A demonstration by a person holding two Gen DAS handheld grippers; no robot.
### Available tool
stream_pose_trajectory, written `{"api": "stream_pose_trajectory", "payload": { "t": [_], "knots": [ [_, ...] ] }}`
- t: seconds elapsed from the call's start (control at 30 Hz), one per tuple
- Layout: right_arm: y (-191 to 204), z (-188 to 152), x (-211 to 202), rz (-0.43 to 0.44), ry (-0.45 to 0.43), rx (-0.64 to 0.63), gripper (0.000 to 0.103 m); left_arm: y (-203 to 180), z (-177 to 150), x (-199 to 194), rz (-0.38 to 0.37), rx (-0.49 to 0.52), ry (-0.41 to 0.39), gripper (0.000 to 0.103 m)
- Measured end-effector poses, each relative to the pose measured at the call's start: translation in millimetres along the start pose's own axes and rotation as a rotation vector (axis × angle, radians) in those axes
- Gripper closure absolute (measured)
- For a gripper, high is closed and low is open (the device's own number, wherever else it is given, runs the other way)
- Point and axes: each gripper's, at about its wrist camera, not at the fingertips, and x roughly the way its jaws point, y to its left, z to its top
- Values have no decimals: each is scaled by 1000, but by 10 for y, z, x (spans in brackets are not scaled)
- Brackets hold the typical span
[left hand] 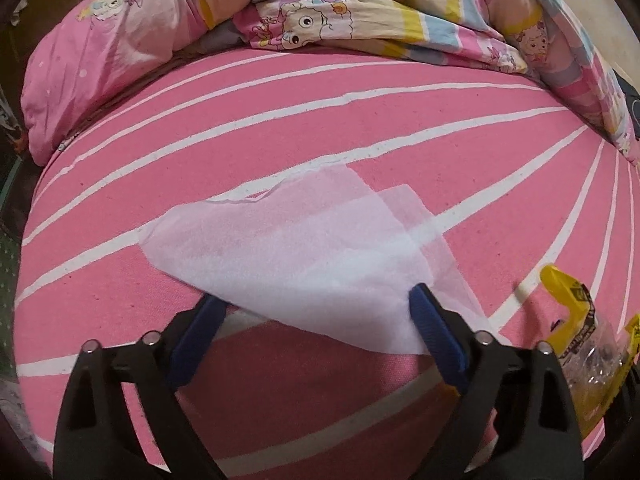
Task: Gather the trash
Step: 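Grasp the white tissue with left gripper while right gripper grasps the clear yellow-labelled bag, then carry the white tissue and clear bag with both grippers over the bin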
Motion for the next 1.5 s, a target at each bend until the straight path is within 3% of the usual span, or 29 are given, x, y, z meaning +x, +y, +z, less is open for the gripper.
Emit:
{"api": "stream_pose_trajectory", "payload": {
  "t": [0.13, 0.3, 0.43, 0.57, 0.63, 0.7, 0.9, 1.17, 1.3, 1.5],
  "knots": [
    [-4, -1, -3, 8, 1, 1, 34, -80, -10, -50, 4, 34, -23, 39],
    [-7, -15, -6, 28, -2, 1, 39, -99, -9, -63, -8, 41, -26, 47],
    [-20, -19, -11, 51, -3, 7, 44, -48, 6, -89, -26, 11, -21, 60],
    [-9, -14, -22, 65, -9, 5, 50, 52, 32, -121, -70, -42, -14, 79],
    [-11, -14, -27, 70, -13, 8, 51, 110, 40, -128, -118, -75, -6, 95],
    [-24, -14, -36, 77, -15, 15, 51, 177, 41, -117, -174, -119, 6, 100],
    [-36, 21, -103, 85, -26, 37, 52, 244, -15, -180, -312, -196, 12, 102],
    [31, -116, -506, 100, -67, 53, 52, 210, -265, -574, -377, -192, -26, 102],
    [192, -293, -909, 67, -132, -45, 52, 209, -466, -959, -442, -214, -78, 102],
    [150, -521, -1665, 125, -218, 10, 52, 174, -955, -1544, -455, -206, -92, 102]
  ]
}}
